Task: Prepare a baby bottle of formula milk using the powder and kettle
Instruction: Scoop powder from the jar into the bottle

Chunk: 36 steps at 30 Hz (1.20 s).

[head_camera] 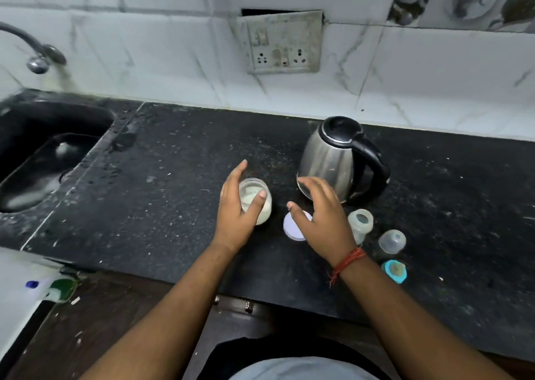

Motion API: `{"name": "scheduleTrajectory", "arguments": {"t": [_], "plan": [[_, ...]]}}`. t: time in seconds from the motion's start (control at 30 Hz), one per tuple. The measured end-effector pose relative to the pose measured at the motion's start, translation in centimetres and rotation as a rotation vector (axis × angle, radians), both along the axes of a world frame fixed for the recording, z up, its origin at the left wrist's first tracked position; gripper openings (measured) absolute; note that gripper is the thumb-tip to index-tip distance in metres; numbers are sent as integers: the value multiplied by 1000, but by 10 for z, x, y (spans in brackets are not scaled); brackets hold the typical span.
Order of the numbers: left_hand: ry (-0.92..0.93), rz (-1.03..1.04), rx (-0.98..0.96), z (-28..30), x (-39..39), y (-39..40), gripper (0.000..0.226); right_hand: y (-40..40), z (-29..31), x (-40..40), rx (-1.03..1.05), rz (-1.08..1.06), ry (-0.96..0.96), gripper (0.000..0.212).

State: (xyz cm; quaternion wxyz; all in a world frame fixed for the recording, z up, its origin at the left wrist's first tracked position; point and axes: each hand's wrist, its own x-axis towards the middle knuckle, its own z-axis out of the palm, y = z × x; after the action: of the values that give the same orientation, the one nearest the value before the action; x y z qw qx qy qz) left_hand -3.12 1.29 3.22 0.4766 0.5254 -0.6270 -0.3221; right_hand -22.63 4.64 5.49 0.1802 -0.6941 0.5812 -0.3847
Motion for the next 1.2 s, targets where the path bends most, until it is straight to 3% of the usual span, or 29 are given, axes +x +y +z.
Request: {"name": "scheduleTrajectory", "arguments": {"t": [0.2,0.43,0.53,0.67,1.2], "plan": [[-19,18,160,-18,36,-3,89,-34,-15,31,222,64,19,53],[-108,-153,397,-30,43,-16,111,-56,-30,48,452,27,-112,56],[-123,-216,427,-38,42,-22,107,-60,-38,53,489,-3,-157,58],[-100,-244,354,-41,38,-27,82,-59,-41,58,524,-17,-195,56],[-83,-280,148,-30,18,-33,90,-42,-13,32,472,12,-449,53]]}}
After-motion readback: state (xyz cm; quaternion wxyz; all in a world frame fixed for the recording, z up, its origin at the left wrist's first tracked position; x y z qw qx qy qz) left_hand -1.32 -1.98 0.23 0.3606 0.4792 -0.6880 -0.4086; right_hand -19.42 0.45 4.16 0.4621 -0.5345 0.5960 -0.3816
